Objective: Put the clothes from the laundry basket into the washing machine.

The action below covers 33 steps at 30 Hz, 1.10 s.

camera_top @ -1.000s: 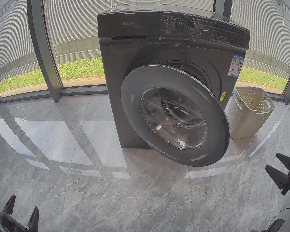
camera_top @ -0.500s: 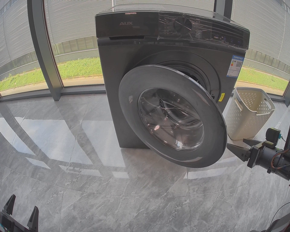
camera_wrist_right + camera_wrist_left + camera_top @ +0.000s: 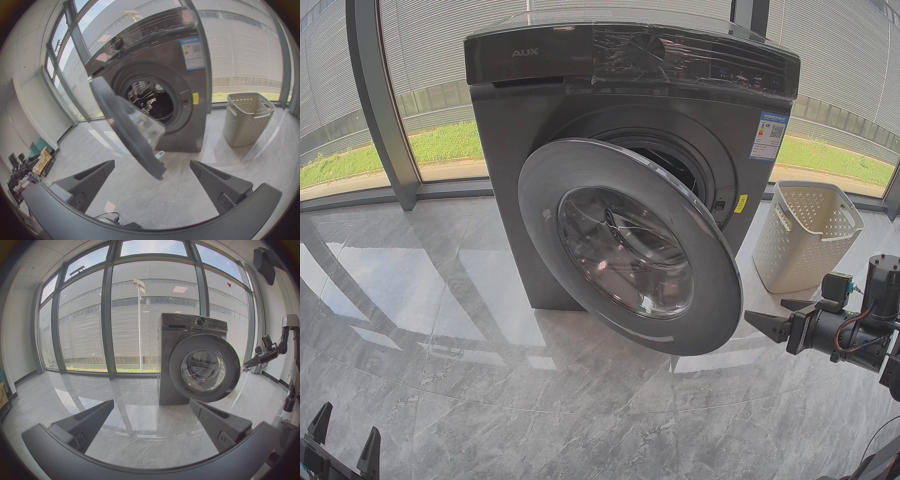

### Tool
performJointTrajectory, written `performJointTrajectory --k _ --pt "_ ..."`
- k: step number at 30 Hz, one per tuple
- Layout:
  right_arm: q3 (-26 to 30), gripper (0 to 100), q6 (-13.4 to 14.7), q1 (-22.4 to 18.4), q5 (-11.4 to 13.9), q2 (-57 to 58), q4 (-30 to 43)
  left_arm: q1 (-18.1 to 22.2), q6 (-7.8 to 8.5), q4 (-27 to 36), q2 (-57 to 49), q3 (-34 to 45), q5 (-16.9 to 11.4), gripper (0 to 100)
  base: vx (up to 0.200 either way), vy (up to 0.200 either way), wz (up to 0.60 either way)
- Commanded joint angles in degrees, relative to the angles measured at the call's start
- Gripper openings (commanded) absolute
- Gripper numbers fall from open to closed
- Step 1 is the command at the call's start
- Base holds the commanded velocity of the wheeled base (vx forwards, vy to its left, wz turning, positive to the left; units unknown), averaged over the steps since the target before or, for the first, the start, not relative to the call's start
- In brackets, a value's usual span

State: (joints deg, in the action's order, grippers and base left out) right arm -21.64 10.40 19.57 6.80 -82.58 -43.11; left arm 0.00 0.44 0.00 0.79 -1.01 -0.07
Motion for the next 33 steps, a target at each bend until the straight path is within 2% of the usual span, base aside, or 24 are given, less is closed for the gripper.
performJointTrajectory --k 1,6,11,15,16,17,26,29,32,33 --pt "0.0 100 0.0 0.3 0.1 -0.9 0.0 0.0 -0.09 0.0 -0.8 0.8 0.0 100 0.2 0.0 0.0" --pt "-0.5 100 0.0 0.7 0.1 -2.1 -0.1 0.0 -0.09 0.0 -0.8 0.8 0.0 100 0.2 0.0 0.0" --pt "-1.1 100 0.1 1.8 -0.2 -4.5 -1.3 0.0 -0.26 0.0 -0.8 0.8 0.0 100 0.0 0.0 0.0" --pt "-1.6 100 0.3 0.5 -3.9 -6.5 -6.6 0.0 -0.61 0.0 -0.8 0.8 0.0 100 0.0 0.0 0.0" --pt "-1.6 100 0.3 0.5 -3.9 -6.5 -6.6 0.0 -0.61 0.0 -0.8 0.8 0.0 100 0.0 0.0 0.0" --pt "-1.7 100 0.1 -0.8 -5.0 -6.9 -7.3 0.0 -0.61 0.0 -0.8 0.8 0.0 100 0.0 0.0 0.0" --pt "-2.2 100 0.5 -7.3 -6.3 -6.0 -7.7 0.0 -0.35 0.0 -0.8 0.8 0.0 100 0.0 0.0 0.0" --pt "-1.6 100 0.4 -7.2 -6.2 -5.0 -7.6 0.0 -0.26 0.0 -0.8 0.8 0.1 100 0.0 0.0 0.0" --pt "2.0 100 -0.4 -5.2 -5.7 -1.7 -7.1 0.0 -0.18 0.0 -0.8 0.8 0.2 100 0.0 -0.133 0.0" --pt "3.9 0 -0.8 -3.3 -5.7 -0.3 -6.7 0.0 -0.18 0.0 -0.8 0.8 0.1 100 0.0 -0.2 0.0"
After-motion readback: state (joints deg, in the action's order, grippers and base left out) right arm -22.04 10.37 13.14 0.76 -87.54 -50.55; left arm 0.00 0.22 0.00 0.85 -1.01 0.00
